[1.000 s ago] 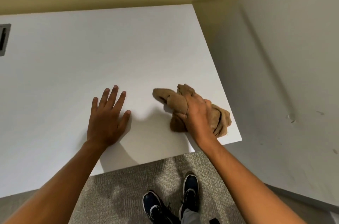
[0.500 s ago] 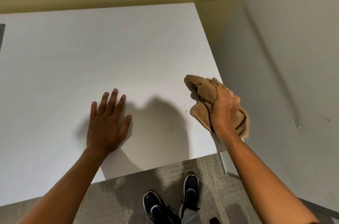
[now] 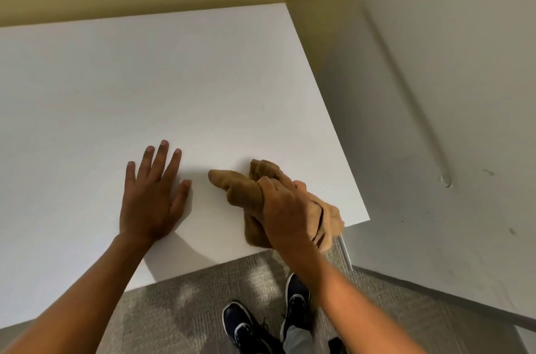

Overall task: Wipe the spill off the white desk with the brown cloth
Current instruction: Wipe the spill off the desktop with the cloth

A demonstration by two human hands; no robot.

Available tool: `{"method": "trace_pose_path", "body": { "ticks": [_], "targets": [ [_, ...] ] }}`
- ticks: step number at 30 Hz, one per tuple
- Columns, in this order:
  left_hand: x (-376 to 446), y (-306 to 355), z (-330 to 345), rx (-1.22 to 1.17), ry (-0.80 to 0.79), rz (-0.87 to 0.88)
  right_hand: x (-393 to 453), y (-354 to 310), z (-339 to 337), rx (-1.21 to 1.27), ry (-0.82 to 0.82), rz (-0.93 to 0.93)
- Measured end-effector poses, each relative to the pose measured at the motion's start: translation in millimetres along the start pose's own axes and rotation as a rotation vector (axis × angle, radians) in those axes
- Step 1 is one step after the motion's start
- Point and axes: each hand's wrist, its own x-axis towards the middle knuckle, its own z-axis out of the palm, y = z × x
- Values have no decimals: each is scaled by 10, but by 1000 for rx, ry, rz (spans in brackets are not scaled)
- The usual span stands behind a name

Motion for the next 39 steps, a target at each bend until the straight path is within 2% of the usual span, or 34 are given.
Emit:
{"method": "trace_pose_path", "body": {
  "ticks": [1, 3, 5, 7, 8, 12, 16, 20, 23, 26, 29, 35, 38, 39],
  "targets": [
    [-1, 2, 0, -3, 0, 0, 41, 98, 3, -48, -31, -34],
    [-5, -5, -1, -1, 3, -1, 233, 390, -58, -19, -46, 34],
    [-10, -7, 5, 1, 6, -7, 544, 665, -162, 25, 90, 117],
    [0, -5, 8, -3, 5, -9, 822, 779, -256, -62, 221, 214],
    [5, -7, 12, 0, 3, -11, 900, 780, -267, -84, 234, 245],
    [-9, -20, 39, -8, -5, -24, 850, 641, -185, -63, 151, 312],
    [-2, -15, 44, -13, -9, -26, 700, 220, -236, -43, -3, 311],
    [-1, -3, 31, -10, -13, -24, 380, -155, -371, 282, 3, 338],
    [5, -6, 17, -6, -16, -19, 189, -193, -296, 469, -54, 454],
    [12, 2, 6, -4, -11, -20, -84, -183, -87, 205, -56, 289],
    [5, -1, 12, -2, -5, -20, -218, -146, 14, 135, -21, 252],
    [6, -17, 14, -3, -10, -18, -99, -80, -171, 143, -35, 174],
    [9, -27, 23, -16, -14, -25, 191, 42, -344, 384, -2, 269],
    [5, -32, 25, -22, -14, -25, 305, 79, -372, 363, 43, 235]
  ]
}}
